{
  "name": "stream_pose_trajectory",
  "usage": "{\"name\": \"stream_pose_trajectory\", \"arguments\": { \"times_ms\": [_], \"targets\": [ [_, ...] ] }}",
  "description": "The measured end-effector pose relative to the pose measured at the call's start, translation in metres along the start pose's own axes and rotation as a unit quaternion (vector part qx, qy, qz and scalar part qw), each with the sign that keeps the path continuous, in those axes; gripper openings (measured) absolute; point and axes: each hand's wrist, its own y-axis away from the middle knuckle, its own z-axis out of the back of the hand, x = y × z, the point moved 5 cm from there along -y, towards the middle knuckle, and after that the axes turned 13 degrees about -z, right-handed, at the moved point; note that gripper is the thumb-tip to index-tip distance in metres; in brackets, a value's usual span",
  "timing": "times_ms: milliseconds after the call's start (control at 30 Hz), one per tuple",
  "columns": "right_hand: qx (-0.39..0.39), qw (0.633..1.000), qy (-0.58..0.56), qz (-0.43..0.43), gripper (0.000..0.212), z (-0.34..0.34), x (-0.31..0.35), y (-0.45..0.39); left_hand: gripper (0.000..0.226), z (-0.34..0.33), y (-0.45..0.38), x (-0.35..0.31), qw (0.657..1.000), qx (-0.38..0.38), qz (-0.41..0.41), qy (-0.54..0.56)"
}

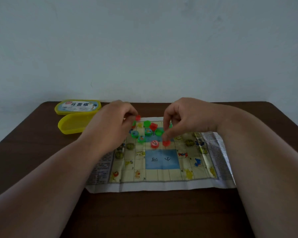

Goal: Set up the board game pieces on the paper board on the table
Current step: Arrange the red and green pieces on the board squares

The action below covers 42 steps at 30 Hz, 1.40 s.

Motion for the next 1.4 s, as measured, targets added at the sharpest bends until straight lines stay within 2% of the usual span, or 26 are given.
{"name": "stream_pose_trajectory", "arguments": {
  "times_ms": [100,200,300,433,500,567,633,700,800,900,967,1067,1233,1333,1400],
  "targets": [
    [0.044,0.998,0.048,-0.025,0.034,-0.012,-0.001,-0.003,0.010,0.000,0.001,0.010,0.999,0.028,0.032,-0.003],
    [0.060,0.997,0.025,-0.033,0.026,-0.015,-0.001,-0.003,0.013,-0.009,0.001,0.004,0.997,0.068,-0.018,0.022],
    [0.011,1.000,0.001,-0.025,0.016,-0.007,-0.001,-0.003,0.022,-0.019,0.001,-0.007,0.991,0.096,-0.088,-0.003],
    [-0.029,0.998,-0.037,-0.031,0.017,-0.002,-0.002,-0.006,0.024,-0.018,-0.001,-0.007,0.988,0.109,-0.094,-0.048],
    [-0.009,0.998,-0.054,-0.040,0.018,-0.003,-0.002,-0.005,0.026,-0.019,-0.002,-0.007,0.986,0.123,-0.095,-0.053],
    [0.044,0.994,-0.079,-0.061,0.018,-0.007,-0.004,-0.004,0.028,-0.021,-0.002,-0.006,0.985,0.133,-0.091,-0.059],
    [0.101,0.989,-0.073,-0.081,0.020,-0.013,-0.006,-0.002,0.028,-0.022,-0.001,-0.005,0.984,0.137,-0.093,-0.072],
    [0.124,0.987,-0.050,-0.093,0.021,-0.017,-0.006,-0.002,0.025,-0.022,-0.001,-0.005,0.985,0.127,-0.096,-0.068],
    [0.105,0.988,-0.051,-0.098,0.016,-0.014,-0.009,-0.002,0.006,-0.013,0.000,-0.006,0.996,0.066,-0.054,-0.016],
    [0.086,0.990,-0.060,-0.091,0.015,-0.011,-0.010,-0.004,0.012,-0.009,0.003,-0.003,0.996,0.024,0.009,0.080],
    [0.073,0.992,-0.059,-0.085,0.014,-0.011,-0.010,-0.005,0.019,-0.011,0.005,-0.002,0.994,0.050,0.015,0.098],
    [0.061,0.993,-0.051,-0.083,0.014,-0.010,-0.010,-0.008,0.017,-0.016,0.005,-0.002,0.994,0.091,0.006,0.052],
    [0.091,0.991,-0.043,-0.092,0.020,-0.013,-0.010,-0.006,0.019,-0.018,0.002,-0.001,0.995,0.090,-0.012,0.029],
    [0.107,0.989,-0.055,-0.082,0.015,-0.016,-0.009,-0.006,0.026,-0.019,0.002,0.002,0.995,0.093,-0.032,0.023],
    [0.088,0.991,-0.055,-0.082,0.011,-0.014,-0.011,-0.008,0.030,-0.019,0.002,0.003,0.994,0.102,-0.033,0.013]
  ]
}}
